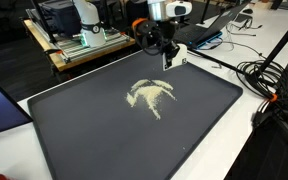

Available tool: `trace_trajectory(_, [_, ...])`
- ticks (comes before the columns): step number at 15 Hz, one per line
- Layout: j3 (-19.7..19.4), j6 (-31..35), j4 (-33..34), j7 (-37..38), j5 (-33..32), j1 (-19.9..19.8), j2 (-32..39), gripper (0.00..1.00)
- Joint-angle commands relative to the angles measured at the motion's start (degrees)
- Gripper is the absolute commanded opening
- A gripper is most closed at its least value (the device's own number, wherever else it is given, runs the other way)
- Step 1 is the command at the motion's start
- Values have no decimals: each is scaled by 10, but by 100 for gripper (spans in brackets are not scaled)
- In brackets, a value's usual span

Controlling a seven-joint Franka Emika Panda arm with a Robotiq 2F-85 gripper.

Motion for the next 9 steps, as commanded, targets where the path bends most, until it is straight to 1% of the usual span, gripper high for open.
trace_trajectory(1, [-24,-20,-7,85,-17,41,-20,1])
trace_trajectory(4, [-38,-18,-11,171,-30,64,-22,1])
trace_trajectory(6, [-47,-3,-19,239,-39,76,-26,1])
trace_trajectory(9, [-39,7,-33,318,-23,78,-36,1])
